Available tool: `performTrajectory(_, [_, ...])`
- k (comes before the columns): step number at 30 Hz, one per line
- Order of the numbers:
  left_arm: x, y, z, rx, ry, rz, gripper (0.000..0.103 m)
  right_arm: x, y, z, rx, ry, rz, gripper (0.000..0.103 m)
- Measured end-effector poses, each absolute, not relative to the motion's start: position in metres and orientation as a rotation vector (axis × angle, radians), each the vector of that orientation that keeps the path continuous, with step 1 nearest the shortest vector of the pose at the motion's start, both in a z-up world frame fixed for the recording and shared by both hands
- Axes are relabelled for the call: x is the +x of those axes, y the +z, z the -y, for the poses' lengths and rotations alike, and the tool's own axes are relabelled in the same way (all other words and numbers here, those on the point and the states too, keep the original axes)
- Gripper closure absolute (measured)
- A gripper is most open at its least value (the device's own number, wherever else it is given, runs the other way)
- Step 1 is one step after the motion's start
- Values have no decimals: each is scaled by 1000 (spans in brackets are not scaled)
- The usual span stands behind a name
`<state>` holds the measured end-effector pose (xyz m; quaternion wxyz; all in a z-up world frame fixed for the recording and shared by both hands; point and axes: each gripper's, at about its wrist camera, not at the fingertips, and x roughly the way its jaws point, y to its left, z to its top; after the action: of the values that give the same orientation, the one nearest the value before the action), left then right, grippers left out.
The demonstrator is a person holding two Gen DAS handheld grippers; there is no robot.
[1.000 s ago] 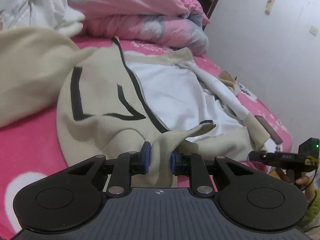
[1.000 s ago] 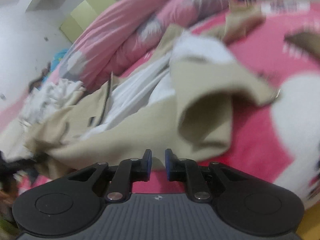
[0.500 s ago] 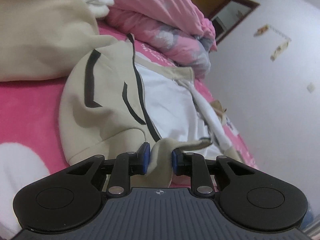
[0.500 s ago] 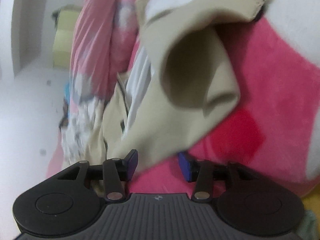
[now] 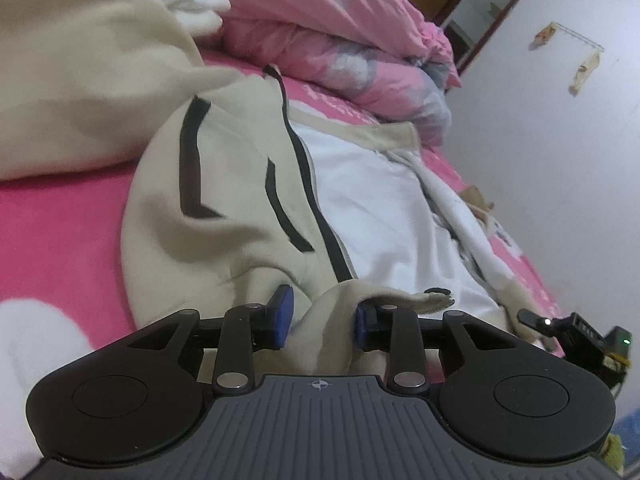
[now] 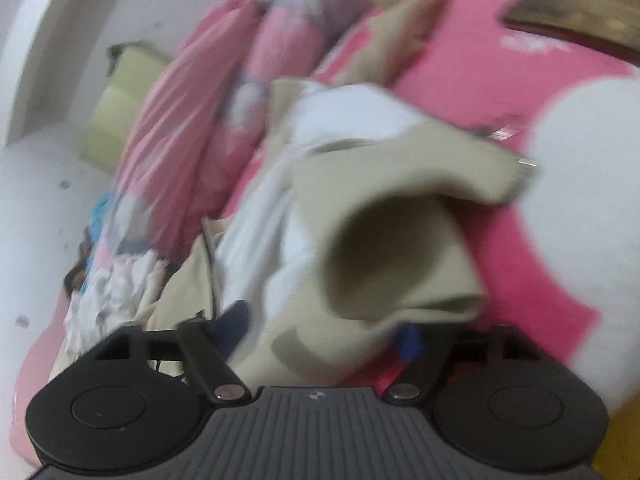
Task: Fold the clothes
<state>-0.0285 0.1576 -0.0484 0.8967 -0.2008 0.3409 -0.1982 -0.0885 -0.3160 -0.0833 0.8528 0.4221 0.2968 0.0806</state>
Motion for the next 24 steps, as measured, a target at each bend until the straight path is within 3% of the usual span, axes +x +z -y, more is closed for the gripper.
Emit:
performTrajectory(1, [-31, -45, -158, -411, -385, -686, 86, -85, -83, 312, 861, 158, -609, 41])
performTrajectory(2, [-33, -42, -158, -406, -359, -666, 89, -83, -83, 312, 844, 145, -598, 57])
performTrajectory(3, [-36, -38, -159, -399, -331, -639, 92, -80, -86, 314, 858, 142, -592, 95])
performTrajectory(4, [-41, -32, -164, -392, -301, -605, 94, -79, -87, 320, 900, 148, -578, 101])
performTrajectory(11, [-70, -1, -231, -486, 10, -387, 99, -110, -50, 374, 894, 57, -348, 101])
performTrajectory(17, [-66, -73, -277, -723, 66, -642, 92, -100, -104, 398, 1134, 41, -495, 99])
performTrajectory(18, [-70, -80, -275, -731, 51, -660, 83, -101, -110, 398, 1166, 47, -504, 98])
performTrajectory(19, [-74, -84, -273, -746, 25, -666, 68, -104, -111, 397, 1174, 56, -503, 96])
performTrajectory(20, [-78, -88, -271, -760, -1, -666, 61, -107, -110, 396, 1174, 67, -498, 93])
performTrajectory(22, [-86, -91, -266, -769, -47, -654, 42, -113, -106, 393, 1165, 93, -493, 66])
performTrajectory(24, [-88, -92, -259, -749, -85, -658, 36, -116, -103, 386, 1132, 131, -519, 56])
